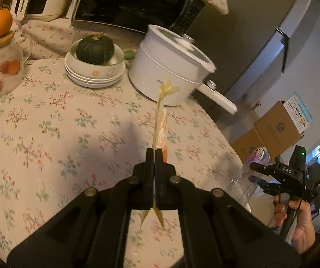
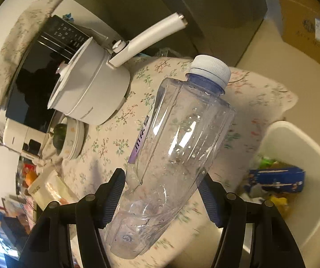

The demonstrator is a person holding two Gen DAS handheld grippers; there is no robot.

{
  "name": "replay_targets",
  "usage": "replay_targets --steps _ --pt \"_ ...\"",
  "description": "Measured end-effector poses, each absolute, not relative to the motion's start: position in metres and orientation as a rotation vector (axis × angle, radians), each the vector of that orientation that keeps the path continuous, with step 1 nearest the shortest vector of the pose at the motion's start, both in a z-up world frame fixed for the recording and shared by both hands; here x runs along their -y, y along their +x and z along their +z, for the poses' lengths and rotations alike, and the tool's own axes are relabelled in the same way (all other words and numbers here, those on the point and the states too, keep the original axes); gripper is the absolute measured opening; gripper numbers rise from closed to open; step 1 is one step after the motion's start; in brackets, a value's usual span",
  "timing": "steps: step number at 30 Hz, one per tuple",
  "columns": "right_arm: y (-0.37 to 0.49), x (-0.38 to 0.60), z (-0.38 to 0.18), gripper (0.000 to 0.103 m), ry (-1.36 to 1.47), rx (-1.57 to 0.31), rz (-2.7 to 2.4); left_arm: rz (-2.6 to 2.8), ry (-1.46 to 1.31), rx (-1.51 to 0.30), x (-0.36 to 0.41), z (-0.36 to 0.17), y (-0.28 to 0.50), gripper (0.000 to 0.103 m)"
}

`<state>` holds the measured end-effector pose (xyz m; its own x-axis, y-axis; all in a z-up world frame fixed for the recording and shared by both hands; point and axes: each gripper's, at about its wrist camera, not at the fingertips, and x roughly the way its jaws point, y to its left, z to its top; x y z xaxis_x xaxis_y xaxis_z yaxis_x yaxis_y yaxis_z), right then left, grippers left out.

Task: Collect trash
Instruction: 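Carry the snack packet and plastic bottle in both tools over the white bin, then open the right tool to drop the bottle while the left tool drops the packet into the bin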

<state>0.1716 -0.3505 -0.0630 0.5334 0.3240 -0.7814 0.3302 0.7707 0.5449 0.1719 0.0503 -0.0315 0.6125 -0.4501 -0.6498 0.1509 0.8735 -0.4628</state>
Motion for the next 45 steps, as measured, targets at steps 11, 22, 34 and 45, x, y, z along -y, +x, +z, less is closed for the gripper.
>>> replay_targets --steps 11,22,34,45 --pt "0.119 0.395 -0.067 0.067 0.645 -1.026 -0.056 -0.480 -0.334 -0.831 0.010 -0.018 0.119 0.001" --pt "0.090 0.444 -0.084 0.067 0.499 -1.066 -0.205 -0.650 -0.224 -0.865 0.091 -0.023 0.101 0.001" --pt "0.092 0.465 -0.124 0.072 0.411 -1.165 -0.301 -0.747 -0.152 -0.899 0.149 -0.034 0.090 0.001" --pt "0.080 0.471 -0.129 0.080 0.472 -1.226 -0.224 -0.799 -0.092 -0.944 0.195 -0.050 0.087 0.001"
